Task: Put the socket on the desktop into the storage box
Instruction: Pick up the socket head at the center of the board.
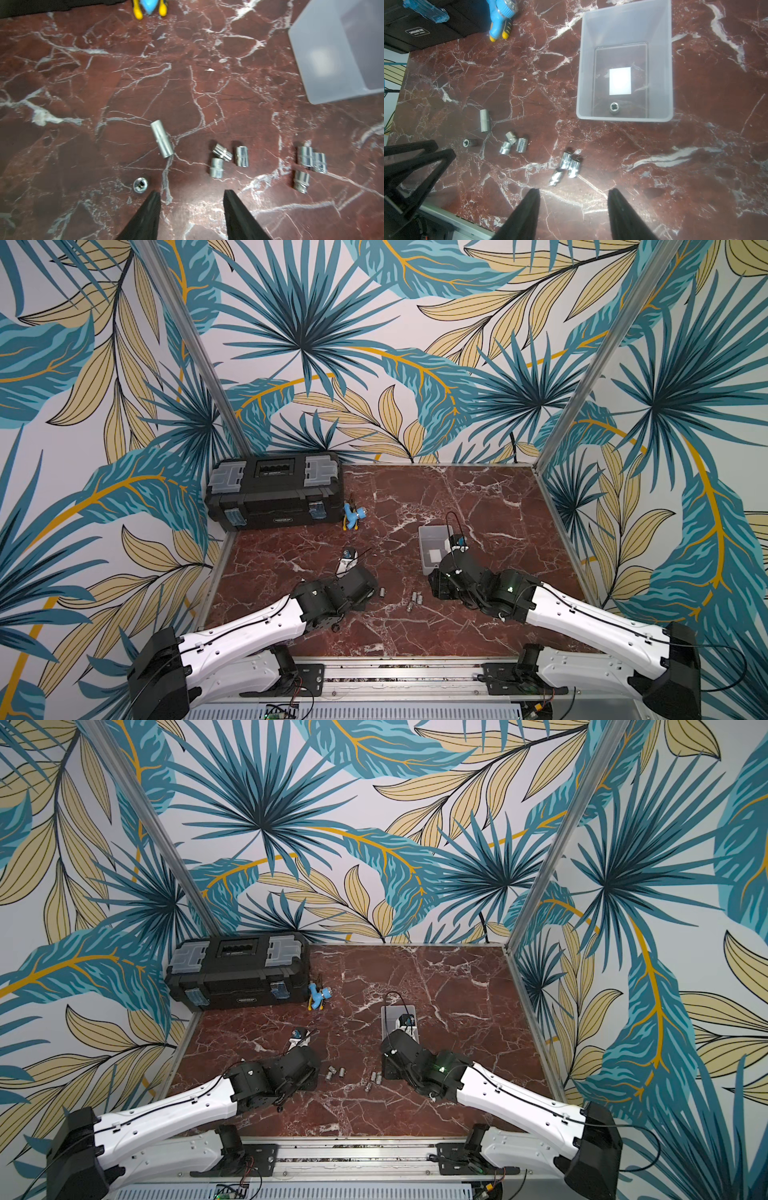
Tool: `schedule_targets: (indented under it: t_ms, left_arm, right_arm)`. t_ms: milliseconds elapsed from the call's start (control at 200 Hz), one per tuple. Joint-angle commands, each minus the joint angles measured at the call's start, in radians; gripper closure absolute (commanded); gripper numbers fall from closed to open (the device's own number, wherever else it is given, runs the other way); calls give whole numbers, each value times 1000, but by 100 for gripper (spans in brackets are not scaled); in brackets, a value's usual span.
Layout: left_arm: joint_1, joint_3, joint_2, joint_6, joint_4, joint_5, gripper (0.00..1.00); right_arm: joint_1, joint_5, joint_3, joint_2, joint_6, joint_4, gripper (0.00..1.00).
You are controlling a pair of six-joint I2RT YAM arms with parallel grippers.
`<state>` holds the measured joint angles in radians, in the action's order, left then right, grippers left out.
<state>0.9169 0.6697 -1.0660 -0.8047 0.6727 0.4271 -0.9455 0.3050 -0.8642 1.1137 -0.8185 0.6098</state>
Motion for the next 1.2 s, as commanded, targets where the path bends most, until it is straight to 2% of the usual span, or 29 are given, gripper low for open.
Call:
schedule_targets:
  t_ms: [0,320,431,801,1197]
  left_arm:
    - [-55,-37,-8,-30,23,14,46]
    - [-136,-96,-53,-48,-34,-98,48]
    - [-163,-104,-78,-45,-51,-136,53]
    - [-223,-115,-109,-31,-85,-150,57]
    - [-254,-117,-160,-19,-112,-180,64]
  right_arm:
    - [-8,-4,10,18,-6,-20,44]
    - [-11,-4,22,23,-13,-32,45]
    - [-10,-6,26,19,-17,-28,46]
    - [-12,-6,37,22,-24,-34,53]
    - [-14,-6,44,32,-26,-49,54]
